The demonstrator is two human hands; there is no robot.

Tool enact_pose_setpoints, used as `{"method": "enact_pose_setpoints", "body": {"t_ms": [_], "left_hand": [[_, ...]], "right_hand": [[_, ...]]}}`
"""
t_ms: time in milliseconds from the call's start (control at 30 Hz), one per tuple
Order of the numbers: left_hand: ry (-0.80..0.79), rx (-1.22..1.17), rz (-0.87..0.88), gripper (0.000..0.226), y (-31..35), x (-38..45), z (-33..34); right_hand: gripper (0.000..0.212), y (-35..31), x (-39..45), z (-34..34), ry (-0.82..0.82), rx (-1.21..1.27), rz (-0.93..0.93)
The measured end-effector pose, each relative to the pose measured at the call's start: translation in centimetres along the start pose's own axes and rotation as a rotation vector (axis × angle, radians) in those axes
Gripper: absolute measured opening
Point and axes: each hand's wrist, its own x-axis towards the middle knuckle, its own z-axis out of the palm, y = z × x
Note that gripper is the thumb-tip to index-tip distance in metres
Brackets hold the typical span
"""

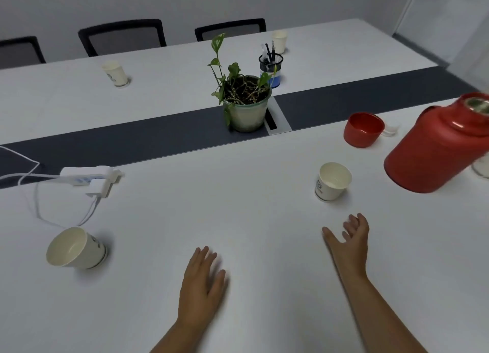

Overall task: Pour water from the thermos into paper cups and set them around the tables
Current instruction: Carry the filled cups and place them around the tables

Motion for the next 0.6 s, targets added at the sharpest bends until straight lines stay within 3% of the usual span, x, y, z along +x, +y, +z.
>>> {"method": "enact_pose_setpoints", "body": {"t_ms": [200, 333, 467, 600], "left_hand": [[-0.121, -0.340, -0.048, 0.041, 5.8, -8.4, -3.4], [-0.281, -0.433, 0.025, 0.043, 8.6, -15.3, -5.0], [-0.416, -0.465, 0.102, 0.044, 9.2, -22.4, -4.9], [-0.554, -0.435, 0.135, 0.047, 8.7, -28.9, -2.8]], "right_hand": [[0.073, -3.5, -12.9, -3.1, -0.026, 0.109, -0.023], [0.070, -4.3, -24.6, -9.1, -0.092, 0.026, -0.190], [0.074, 0.6, -36.5, -17.4, -0.060, -0.031, -0.164], [0.075, 7.9, -47.2, -24.5, 0.134, -0.045, 0.022]]}}
